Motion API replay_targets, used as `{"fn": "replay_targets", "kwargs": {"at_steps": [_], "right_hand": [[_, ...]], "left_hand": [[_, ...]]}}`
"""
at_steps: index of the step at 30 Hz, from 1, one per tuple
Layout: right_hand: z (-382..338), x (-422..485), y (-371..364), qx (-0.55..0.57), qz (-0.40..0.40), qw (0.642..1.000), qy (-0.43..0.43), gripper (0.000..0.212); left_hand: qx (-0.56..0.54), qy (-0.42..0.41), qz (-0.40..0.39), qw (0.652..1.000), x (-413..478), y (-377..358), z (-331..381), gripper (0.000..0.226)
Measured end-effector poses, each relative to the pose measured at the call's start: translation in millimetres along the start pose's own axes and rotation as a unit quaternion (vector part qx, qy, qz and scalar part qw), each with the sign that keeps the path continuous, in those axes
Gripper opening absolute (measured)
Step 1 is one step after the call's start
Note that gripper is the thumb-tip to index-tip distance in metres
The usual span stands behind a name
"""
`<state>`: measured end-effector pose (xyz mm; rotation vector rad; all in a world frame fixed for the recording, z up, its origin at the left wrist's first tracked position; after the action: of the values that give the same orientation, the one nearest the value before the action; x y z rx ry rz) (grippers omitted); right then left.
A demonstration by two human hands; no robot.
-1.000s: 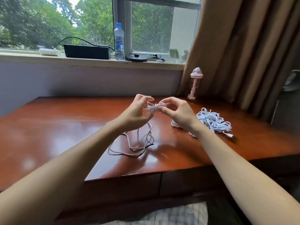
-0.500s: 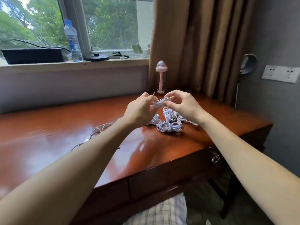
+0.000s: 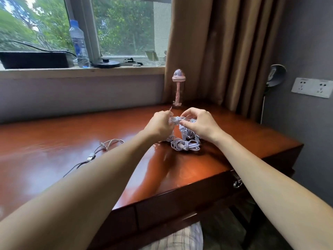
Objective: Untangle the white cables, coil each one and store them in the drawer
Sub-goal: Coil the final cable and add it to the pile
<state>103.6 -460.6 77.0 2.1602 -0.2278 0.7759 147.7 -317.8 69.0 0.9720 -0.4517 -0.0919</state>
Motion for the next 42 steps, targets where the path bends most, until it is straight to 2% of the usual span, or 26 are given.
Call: {"fn": "replay_targets", "kwargs": {"at_steps": [4,9,11,15,27,36,42], "right_hand": [[7.2,4.4,-7.9,-0.038,-0.030,0.999,-0.001,0.018],[10.9,1.1,-19.5,-0.027,-0.075,0.997,0.004,0.012],[4.5,0.4,-22.0,-0.019,-0.089,0.996,0.015,0.014],[-6.4,-0.8,-26.7,-0.026,-0.114,0.993,0.027,0.017],[-36.0,5.1,-35.3,-0.023,-0.130,0.990,0.048,0.017],[-83.2,14.0,-72.9,0.006,-0.150,0.984,0.093,0.017],[-124.1,8.0,-115.7,0.039,-0.195,0.971,0.134,0.022]], "left_hand": [[-0.008,0.036,-0.074,0.997,1.4,-15.3,-8.7,0.056],[-0.003,0.054,-0.115,0.992,-1.5,-22.4,-15.1,0.058],[0.006,0.060,-0.114,0.992,-4.2,-20.2,-16.4,0.055],[0.052,0.066,-0.113,0.990,-10.9,-18.4,-24.6,0.036],[0.097,-0.002,-0.072,0.993,-40.6,22.6,-34.3,0.040],[0.120,0.021,-0.051,0.991,-66.0,62.4,-88.1,0.043],[0.119,0.057,-0.029,0.991,-89.4,87.5,-136.6,0.041]]}}
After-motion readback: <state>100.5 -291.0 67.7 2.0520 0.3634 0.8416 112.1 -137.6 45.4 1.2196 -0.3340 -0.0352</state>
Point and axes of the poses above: each hand's wrist, its own x-axis towards the middle knuckle, its own y-axis out of the back of the hand, z = x × y, the point moved 10 cm from there along x, towards the middle knuckle, and after that the axes turned 10 degrees about y, right-handed, at the moved point
